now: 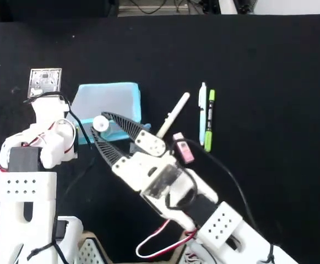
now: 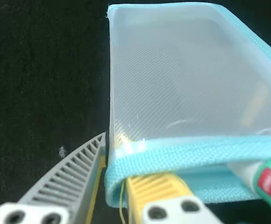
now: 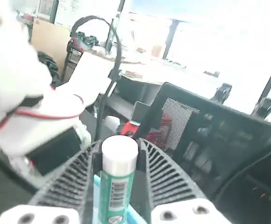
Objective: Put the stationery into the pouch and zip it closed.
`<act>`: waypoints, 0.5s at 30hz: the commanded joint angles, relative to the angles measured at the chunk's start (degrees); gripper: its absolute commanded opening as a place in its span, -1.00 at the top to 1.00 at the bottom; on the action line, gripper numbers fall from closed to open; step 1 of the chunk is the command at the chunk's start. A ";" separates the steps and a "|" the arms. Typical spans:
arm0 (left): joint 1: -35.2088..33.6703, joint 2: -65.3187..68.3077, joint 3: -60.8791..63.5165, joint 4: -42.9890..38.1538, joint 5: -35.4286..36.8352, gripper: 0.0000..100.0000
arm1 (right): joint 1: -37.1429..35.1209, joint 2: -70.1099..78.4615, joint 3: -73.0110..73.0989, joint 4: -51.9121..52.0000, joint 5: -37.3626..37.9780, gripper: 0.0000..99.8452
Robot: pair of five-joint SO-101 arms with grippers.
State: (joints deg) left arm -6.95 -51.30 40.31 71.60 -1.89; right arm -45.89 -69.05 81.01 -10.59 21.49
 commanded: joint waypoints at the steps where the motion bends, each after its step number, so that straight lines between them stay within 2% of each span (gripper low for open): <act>1: -0.75 -0.44 -1.01 -0.35 0.62 0.94 | 0.44 -0.22 1.27 -4.31 4.40 0.98; 6: -0.75 -0.44 -1.19 -0.62 0.62 0.94 | 2.90 -0.75 4.44 -5.10 4.92 0.98; 15: -0.75 -0.44 -2.07 -0.18 0.53 0.94 | 1.67 -0.84 12.00 -5.01 4.92 0.98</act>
State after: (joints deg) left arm -6.95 -51.21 40.40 71.60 -1.89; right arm -44.66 -69.23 92.62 -14.64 25.98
